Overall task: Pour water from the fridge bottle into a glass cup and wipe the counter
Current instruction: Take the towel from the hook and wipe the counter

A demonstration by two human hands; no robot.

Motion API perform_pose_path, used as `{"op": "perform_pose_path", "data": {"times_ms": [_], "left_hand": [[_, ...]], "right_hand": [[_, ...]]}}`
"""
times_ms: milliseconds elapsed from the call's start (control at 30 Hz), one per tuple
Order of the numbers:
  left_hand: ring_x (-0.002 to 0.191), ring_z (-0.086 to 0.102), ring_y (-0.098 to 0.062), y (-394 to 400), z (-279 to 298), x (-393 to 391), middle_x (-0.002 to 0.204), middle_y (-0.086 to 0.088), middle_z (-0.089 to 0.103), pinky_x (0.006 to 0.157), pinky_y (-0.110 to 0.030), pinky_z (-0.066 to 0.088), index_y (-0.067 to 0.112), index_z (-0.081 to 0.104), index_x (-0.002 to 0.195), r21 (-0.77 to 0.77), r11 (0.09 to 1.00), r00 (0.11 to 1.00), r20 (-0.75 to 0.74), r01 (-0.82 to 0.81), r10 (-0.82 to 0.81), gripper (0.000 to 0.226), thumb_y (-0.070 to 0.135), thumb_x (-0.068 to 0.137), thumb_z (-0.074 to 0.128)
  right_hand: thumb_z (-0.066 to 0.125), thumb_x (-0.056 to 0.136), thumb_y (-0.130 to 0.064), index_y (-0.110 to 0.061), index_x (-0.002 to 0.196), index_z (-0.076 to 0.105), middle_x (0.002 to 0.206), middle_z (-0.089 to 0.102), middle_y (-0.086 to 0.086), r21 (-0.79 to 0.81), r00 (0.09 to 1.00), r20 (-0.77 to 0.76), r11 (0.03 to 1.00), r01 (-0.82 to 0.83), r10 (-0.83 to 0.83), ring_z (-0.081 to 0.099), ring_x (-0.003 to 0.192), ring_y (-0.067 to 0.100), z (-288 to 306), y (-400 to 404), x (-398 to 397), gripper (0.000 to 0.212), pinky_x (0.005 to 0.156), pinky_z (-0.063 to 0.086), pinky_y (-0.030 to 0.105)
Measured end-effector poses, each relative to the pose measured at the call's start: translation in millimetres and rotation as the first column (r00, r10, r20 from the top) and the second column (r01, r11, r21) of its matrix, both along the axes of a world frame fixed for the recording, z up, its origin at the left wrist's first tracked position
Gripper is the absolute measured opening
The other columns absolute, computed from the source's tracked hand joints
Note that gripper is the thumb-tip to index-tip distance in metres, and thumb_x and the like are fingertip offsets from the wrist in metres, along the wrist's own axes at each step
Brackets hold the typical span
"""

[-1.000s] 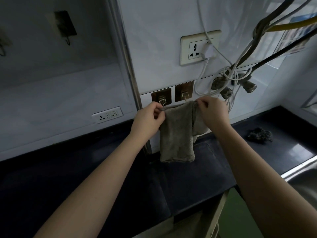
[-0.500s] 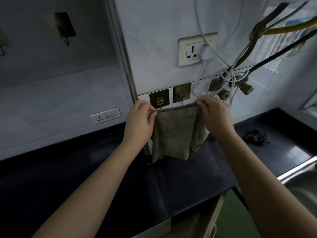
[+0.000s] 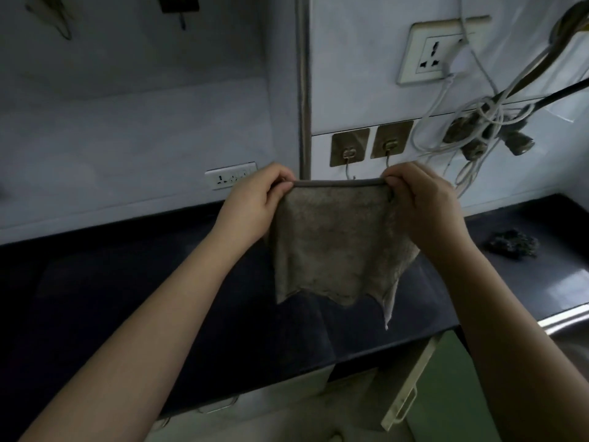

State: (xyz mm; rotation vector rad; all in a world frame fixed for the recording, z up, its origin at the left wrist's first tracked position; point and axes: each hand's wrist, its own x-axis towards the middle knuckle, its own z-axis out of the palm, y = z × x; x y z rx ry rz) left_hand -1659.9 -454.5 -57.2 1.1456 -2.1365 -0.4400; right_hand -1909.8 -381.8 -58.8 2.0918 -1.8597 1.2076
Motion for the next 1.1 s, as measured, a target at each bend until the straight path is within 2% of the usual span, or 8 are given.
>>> {"op": "perform_pose_path", "data": {"times_ms": [67, 167, 300, 467, 667, 900, 1000, 1100], "left_hand": [[0.088, 0.055, -0.004, 3.6, 0.5, 20.2, 0.094, 0.01, 0.063, 0.072, -0.012, 0.038, 0.021, 0.062, 0.1, -0.026, 1.0, 1.0, 0.003, -0.007, 0.008, 0.009, 0.02, 0.099, 0.053], [0.088, 0.055, -0.003, 15.0, -3.0, 62.3, 0.094, 0.011, 0.062, 0.074, -0.019, 0.04, 0.018, 0.064, 0.1, -0.045, 0.999, 1.0, 0.019, -0.021, 0.022, 0.01, 0.019, 0.099, 0.054], [0.087, 0.053, -0.002, 35.7, -7.7, 122.6, 0.094, 0.013, 0.059, 0.074, -0.011, 0.037, 0.02, 0.062, 0.099, -0.049, 0.997, 0.998, 0.036, -0.051, 0.053, 0.009, 0.02, 0.099, 0.053], [0.086, 0.055, -0.008, 70.5, -7.8, 206.7, 0.094, 0.008, 0.061, 0.075, -0.026, 0.043, 0.017, 0.058, 0.101, -0.014, 0.989, 0.989, -0.003, -0.149, 0.149, 0.011, 0.021, 0.101, 0.048], [0.08, 0.053, 0.001, 117.4, -9.7, 299.4, 0.085, 0.018, 0.056, 0.068, -0.023, 0.04, 0.029, 0.051, 0.096, 0.024, 0.979, 0.979, 0.019, -0.203, 0.203, 0.011, 0.025, 0.102, 0.043], [0.089, 0.055, 0.004, 150.2, -14.2, 379.5, 0.089, 0.016, 0.06, 0.073, -0.01, 0.039, 0.019, 0.058, 0.1, 0.077, 0.979, 0.982, 0.053, -0.187, 0.183, 0.013, 0.022, 0.101, 0.046], [0.089, 0.054, 0.009, 151.4, -14.7, 403.7, 0.091, 0.019, 0.059, 0.073, -0.007, 0.037, 0.022, 0.06, 0.102, 0.127, 0.976, 0.982, 0.09, -0.178, 0.167, 0.006, 0.023, 0.097, 0.055], [0.092, 0.055, 0.004, 142.7, -18.4, 421.2, 0.099, 0.018, 0.059, 0.079, -0.009, 0.039, 0.026, 0.062, 0.106, 0.154, 0.977, 0.98, 0.159, -0.147, 0.122, 0.022, 0.032, 0.086, 0.07]], "right_hand": [[0.044, 0.101, -0.015, -0.013, 0.101, 0.061, 0.094, 0.051, -0.009, 0.097, 1.0, 0.016, 0.995, -0.025, 0.024, 0.043, 0.083, 0.0, 1.3, -0.6, 16.5, 0.017, 0.072, 0.034, 0.003], [0.037, 0.103, -0.022, -0.021, 0.098, 0.053, 0.086, 0.049, -0.011, 0.29, 0.992, -0.021, 0.95, -0.116, 0.127, 0.048, 0.082, 0.01, 0.8, -0.8, 47.0, 0.017, 0.071, 0.038, 0.02], [0.034, 0.103, -0.027, -0.019, 0.098, 0.054, 0.087, 0.055, -0.006, 0.383, 0.974, -0.074, 0.908, -0.17, 0.213, 0.054, 0.083, 0.017, 2.7, 1.7, 97.9, 0.022, 0.075, 0.042, 0.034], [0.046, 0.097, -0.036, -0.027, 0.091, 0.054, 0.081, 0.056, -0.014, 0.479, 0.919, -0.105, 0.829, -0.288, 0.379, 0.053, 0.076, 0.008, 11.1, 9.6, 173.1, 0.013, 0.065, 0.037, 0.024], [0.066, 0.086, -0.042, -0.029, 0.098, 0.057, 0.094, 0.054, -0.008, 0.661, 0.784, -0.153, 0.653, -0.371, 0.601, 0.052, 0.085, 0.008, 9.9, 25.3, 258.2, 0.019, 0.071, 0.034, 0.021], [0.067, 0.086, -0.04, -0.021, 0.092, 0.066, 0.091, 0.052, -0.007, 0.653, 0.776, -0.1, 0.63, -0.421, 0.622, 0.052, 0.083, 0.005, -9.2, 31.7, 323.0, 0.019, 0.074, 0.04, 0.021], [0.065, 0.089, -0.037, -0.027, 0.091, 0.066, 0.095, 0.054, -0.01, 0.659, 0.758, -0.076, 0.603, -0.449, 0.648, 0.053, 0.087, 0.004, -7.2, 27.4, 341.5, 0.01, 0.081, 0.044, 0.026], [0.062, 0.092, -0.033, -0.037, 0.091, 0.065, 0.097, 0.058, -0.015, 0.664, 0.752, -0.028, 0.574, -0.478, 0.659, 0.054, 0.091, 0.001, -3.5, 17.0, 351.7, 0.005, 0.081, 0.042, 0.02]]}}
